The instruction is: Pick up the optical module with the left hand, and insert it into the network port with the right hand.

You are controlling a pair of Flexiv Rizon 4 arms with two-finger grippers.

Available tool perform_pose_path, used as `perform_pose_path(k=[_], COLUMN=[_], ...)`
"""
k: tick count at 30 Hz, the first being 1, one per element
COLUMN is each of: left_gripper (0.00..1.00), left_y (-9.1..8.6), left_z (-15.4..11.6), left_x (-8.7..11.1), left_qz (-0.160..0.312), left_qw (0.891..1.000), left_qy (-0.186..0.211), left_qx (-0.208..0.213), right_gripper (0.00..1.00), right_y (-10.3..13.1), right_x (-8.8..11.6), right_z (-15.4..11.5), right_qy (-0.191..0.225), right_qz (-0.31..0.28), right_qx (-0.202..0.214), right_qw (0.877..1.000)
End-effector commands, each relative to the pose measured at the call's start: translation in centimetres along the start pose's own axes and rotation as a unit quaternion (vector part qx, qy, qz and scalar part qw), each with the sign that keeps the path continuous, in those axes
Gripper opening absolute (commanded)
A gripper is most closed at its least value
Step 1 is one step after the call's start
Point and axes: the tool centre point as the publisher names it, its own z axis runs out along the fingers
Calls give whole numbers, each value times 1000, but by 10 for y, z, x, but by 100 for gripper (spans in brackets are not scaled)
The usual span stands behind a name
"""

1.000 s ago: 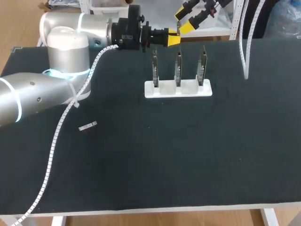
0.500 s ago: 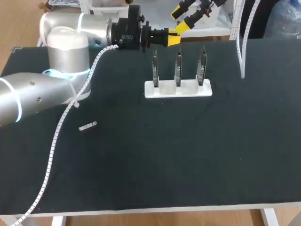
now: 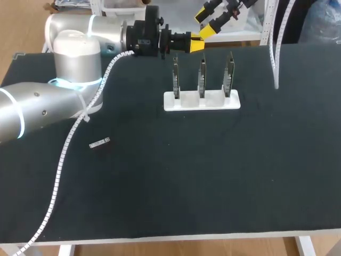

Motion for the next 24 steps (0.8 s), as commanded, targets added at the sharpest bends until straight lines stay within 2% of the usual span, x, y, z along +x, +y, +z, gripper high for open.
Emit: perform_pose_path(k=[1, 24], left_gripper=[0, 0], left_y=[-3, -3], left_z=[0, 0], left_x=[0, 0], left_qz=[1, 1], left_qw=[1000, 1000], left_qy=[0, 0], left_qx=[-5, -5], right_gripper=[100, 100], right_y=[-5, 2], right_x=[-2, 1], right_z=[-2, -6], right_qy=[3, 3], right_qz=[0, 5], right_qx=[-42, -42], right_qw=[999, 999])
